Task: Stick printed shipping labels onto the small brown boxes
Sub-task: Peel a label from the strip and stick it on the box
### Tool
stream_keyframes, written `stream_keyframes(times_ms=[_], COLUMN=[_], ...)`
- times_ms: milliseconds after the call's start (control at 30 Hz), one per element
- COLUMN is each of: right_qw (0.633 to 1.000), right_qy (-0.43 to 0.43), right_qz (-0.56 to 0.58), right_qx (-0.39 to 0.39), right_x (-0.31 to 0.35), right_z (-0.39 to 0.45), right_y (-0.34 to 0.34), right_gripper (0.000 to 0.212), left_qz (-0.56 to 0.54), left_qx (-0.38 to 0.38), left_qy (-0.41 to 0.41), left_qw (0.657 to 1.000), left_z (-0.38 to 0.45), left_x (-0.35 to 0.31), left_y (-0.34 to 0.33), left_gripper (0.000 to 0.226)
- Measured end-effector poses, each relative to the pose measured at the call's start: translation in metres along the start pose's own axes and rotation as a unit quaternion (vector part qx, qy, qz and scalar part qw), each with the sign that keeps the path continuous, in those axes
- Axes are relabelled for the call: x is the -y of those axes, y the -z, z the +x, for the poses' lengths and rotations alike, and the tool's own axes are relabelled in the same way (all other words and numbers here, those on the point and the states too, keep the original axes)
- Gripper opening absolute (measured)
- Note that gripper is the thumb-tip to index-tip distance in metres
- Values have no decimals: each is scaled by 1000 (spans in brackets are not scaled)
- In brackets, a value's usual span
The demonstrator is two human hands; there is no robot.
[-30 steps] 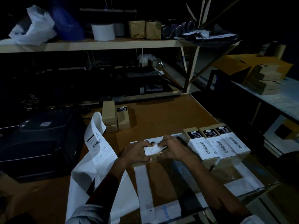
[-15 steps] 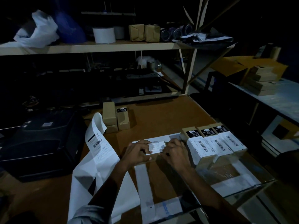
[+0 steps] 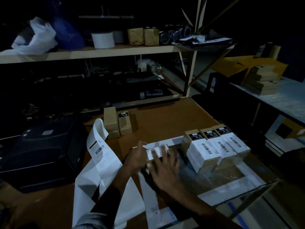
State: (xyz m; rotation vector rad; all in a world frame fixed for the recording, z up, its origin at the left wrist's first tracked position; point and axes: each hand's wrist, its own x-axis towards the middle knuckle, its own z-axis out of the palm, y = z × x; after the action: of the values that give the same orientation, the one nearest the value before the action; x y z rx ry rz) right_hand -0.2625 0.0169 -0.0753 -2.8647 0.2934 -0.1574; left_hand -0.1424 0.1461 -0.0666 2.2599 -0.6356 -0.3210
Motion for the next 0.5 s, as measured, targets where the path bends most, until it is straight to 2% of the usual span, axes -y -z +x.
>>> stream_keyframes(times_ms=[33,100,133,200,267,400,433,500], right_qw=[1000,1000,1000,997,995,999,998,999], right_qy=[16,22,2,-71,-95,42,60,42], right_qz=[-5,-20,-22,-3,7,-26,-31,-19], right_qx=[7,2,-3,-11,-5,11,12,13], right_x=[5,2,-4,-15,-9,18,13,-7], right_z=[-3,-3,-1,2,0,-12,-11,-2], right_y=[-5,-7,-5,1,2,-12,-11,-5], right_gripper=[75,81,79,74,75,79,78,74], left_qz=[79,247,279,271,247,263,257,209], left_qx=[-6,-36,-43,-39,-32,-15,-6,17], left_qy=[7,30,41,41,21,-11,-11,-1], left_qw=[997,968,958,961,968,965,966,978], left_z=[0,-1,-2,-1,3,12,12,9], left_x=[-5,-15,-16,-11,-2,10,14,14], left_y=[-1,-5,-7,-12,-16,-13,-11,-7], left_gripper=[80,82,84,85,81,62,63,78])
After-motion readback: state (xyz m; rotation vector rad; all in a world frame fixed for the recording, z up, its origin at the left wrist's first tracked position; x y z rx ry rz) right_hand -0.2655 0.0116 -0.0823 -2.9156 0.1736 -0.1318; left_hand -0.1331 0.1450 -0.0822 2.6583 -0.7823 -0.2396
